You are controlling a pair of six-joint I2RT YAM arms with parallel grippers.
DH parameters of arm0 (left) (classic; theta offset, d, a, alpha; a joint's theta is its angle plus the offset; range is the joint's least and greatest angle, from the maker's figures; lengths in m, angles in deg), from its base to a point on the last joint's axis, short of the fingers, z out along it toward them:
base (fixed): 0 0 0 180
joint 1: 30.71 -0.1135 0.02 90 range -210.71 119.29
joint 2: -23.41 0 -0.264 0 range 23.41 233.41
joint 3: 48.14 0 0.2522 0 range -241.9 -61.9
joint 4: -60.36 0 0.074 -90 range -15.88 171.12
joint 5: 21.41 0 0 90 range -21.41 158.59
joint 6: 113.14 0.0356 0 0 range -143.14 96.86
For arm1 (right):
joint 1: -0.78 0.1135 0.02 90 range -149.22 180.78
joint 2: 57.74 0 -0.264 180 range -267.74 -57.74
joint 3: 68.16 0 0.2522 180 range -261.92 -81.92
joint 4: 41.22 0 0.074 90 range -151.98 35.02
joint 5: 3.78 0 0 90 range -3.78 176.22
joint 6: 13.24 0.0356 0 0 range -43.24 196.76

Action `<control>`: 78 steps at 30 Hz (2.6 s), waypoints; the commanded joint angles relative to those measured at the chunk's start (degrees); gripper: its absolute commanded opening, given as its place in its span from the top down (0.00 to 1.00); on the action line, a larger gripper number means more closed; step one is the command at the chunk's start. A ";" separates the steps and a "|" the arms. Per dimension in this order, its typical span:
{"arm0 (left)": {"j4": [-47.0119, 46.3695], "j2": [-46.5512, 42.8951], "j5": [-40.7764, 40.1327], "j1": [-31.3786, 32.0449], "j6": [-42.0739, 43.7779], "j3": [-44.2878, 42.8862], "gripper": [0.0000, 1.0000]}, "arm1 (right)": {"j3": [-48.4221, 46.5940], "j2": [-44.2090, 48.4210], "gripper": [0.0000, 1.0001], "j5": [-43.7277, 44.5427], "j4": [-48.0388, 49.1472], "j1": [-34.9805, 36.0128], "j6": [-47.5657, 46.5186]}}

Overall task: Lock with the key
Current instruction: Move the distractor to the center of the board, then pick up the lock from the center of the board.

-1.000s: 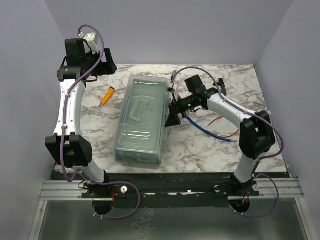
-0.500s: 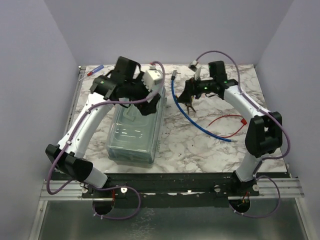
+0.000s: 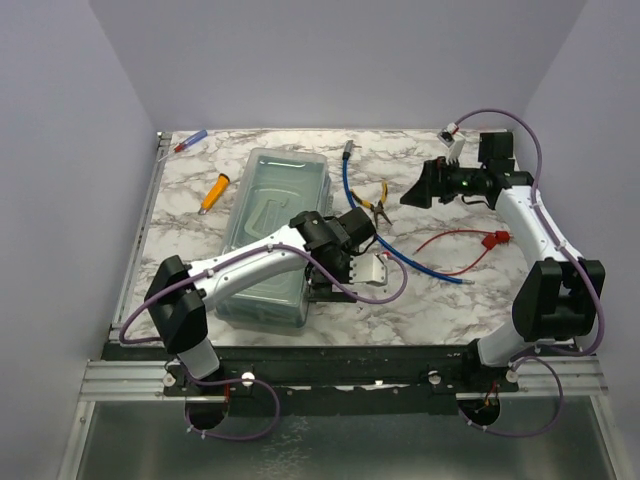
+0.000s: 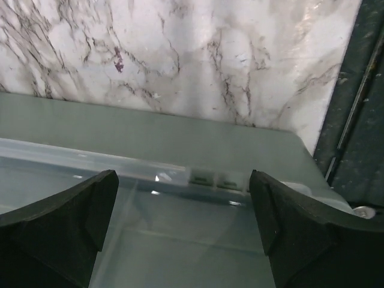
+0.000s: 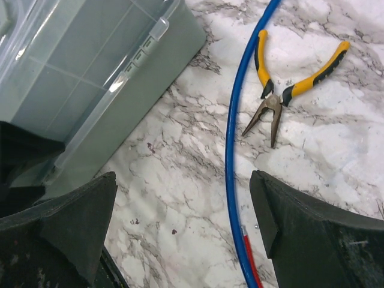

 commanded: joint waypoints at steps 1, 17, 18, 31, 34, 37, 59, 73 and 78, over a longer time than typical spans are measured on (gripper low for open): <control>-3.94 1.37 -9.54 -2.63 3.07 2.66 0.01 | 1.90 2.08 0.00 -0.19 -3.27 -0.09 -1.08; -6.11 -3.40 -7.48 -27.25 24.37 10.71 0.01 | 2.18 0.97 0.00 -1.06 -4.62 -0.04 -1.94; -6.32 -3.69 -7.30 -29.00 25.74 11.34 0.01 | 2.14 0.99 0.00 -1.04 -5.18 -0.05 -2.55; -7.60 -4.96 11.53 -37.96 16.44 4.63 0.01 | -1.35 -3.51 0.00 8.03 -9.29 0.12 -5.90; -10.13 -4.66 18.06 -37.98 6.93 1.81 0.01 | -3.69 -5.74 0.00 10.33 -9.70 1.35 -5.91; -16.57 -6.13 22.72 -37.96 -4.62 2.62 0.01 | -6.94 -8.48 0.01 14.41 -9.29 4.68 -5.74; -46.13 -21.14 15.63 -37.98 -36.41 19.36 0.01 | -13.83 -27.67 0.32 28.75 -8.10 22.04 -4.46; -49.20 -22.35 15.41 -37.94 -35.79 20.95 0.01 | -14.51 -32.22 0.38 36.41 -7.21 23.30 -5.08; -49.69 -21.82 14.29 -37.98 -36.08 20.90 0.01 | -12.79 -33.19 0.58 41.42 -5.65 25.57 -5.40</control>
